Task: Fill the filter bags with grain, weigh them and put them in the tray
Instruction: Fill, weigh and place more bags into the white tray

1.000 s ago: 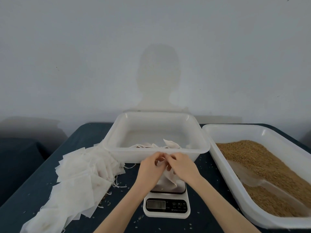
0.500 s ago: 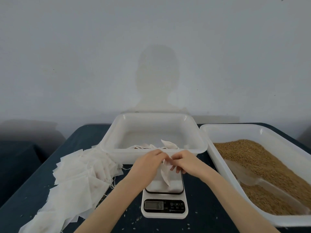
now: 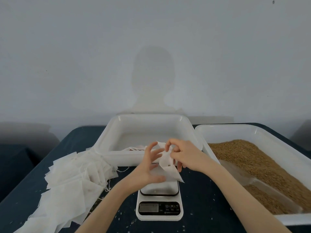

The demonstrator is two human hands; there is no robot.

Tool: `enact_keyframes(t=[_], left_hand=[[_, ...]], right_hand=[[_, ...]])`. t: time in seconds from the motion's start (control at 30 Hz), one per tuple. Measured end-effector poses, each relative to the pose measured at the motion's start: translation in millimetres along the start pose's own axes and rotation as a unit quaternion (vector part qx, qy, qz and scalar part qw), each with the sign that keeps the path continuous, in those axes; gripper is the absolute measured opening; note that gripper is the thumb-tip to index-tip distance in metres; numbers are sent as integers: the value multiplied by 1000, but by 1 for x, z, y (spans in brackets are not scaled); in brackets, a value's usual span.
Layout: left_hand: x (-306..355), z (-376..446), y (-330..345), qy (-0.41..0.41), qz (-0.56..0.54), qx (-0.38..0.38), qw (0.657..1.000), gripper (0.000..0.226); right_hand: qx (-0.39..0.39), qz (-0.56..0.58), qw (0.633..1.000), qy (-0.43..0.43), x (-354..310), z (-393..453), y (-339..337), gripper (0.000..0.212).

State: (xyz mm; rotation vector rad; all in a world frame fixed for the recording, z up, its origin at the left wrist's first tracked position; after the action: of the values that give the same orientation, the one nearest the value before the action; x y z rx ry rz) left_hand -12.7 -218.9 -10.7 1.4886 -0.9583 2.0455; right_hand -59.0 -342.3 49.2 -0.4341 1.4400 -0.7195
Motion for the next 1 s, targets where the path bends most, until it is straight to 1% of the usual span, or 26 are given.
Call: enact_keyframes(t=[0.03,0.1,0.17,0.2,0.27,0.33,0.37,0.47,0.53,0.57,0.6,0.63,0.67,0.7,0.73,0.77,0.83,0.9,0.93,1.0], left_hand=[[-4,-1,5,-13,-8,-10,1000,106],[-9,2,13,-39,18,-6,999,116],[-6,7,22,-41,44,24,998,113],[-4,10,24,-32,46,45,997,107],[-3,15,27,-32,9,83,996,86],[-4,17,29,-63,-49,103,991,60],[-5,18,29,-77,-61,112,989,51],[-6,22,28,-77,-52,128,987,43],[-5,25,27,-77,-46,123,988,42],[-5,27,26,-79,-32,122,989,42],[-6,29,25,-80,-14,121,989,43],[-5,30,25,-77,-1,121,990,43],[-5,32,26,-74,9,119,990,43],[-5,33,27,-71,16,118,990,42],[-5,34,30,-69,21,119,990,39],[-5,35,32,-67,21,120,990,37],[-5,39,40,-62,21,120,991,33],[-5,44,49,-59,34,111,991,31],[-5,46,53,-60,42,106,992,30],[-6,50,61,-60,52,94,992,28]], right_hand=[[-2,22,1000,-2,-2,1,-2,27],[-6,59,998,-4,-7,2,-5,26],[-9,96,995,-11,-11,3,-11,24],[-10,112,994,-15,-13,3,-13,23],[-8,139,990,-21,-14,2,-19,22],[2,148,989,-22,-11,0,-25,21],[8,145,989,-20,-8,-1,-29,20],[23,133,991,-9,6,-9,-44,12],[65,119,991,2,23,-18,-65,12],[102,85,991,7,35,-23,-80,12],[144,22,989,13,48,-29,-97,11],[181,-68,981,24,64,-36,-114,9],[202,-167,964,49,81,-43,-131,9],[201,-255,942,87,100,-49,-144,9],[173,-323,921,134,121,-54,-153,11],[123,-373,902,178,142,-59,-158,13],[4,-429,871,239,175,-69,-157,23],[-77,-456,847,262,195,-77,-150,33],[-103,-465,837,268,202,-80,-145,33],[-133,-462,832,276,214,-83,-137,28]])
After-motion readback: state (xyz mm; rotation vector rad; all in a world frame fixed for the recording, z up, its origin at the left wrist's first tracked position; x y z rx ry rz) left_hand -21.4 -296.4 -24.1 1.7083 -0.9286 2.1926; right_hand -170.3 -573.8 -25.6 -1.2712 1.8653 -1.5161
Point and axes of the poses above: each hand's wrist, its own z-axis towards the middle knuckle, its own y-axis out of the palm, x = y × z, the point moved 6 cm from there along z, towards the middle knuckle, and after that the axes turned 7 degrees about x, right-handed, at the moved point
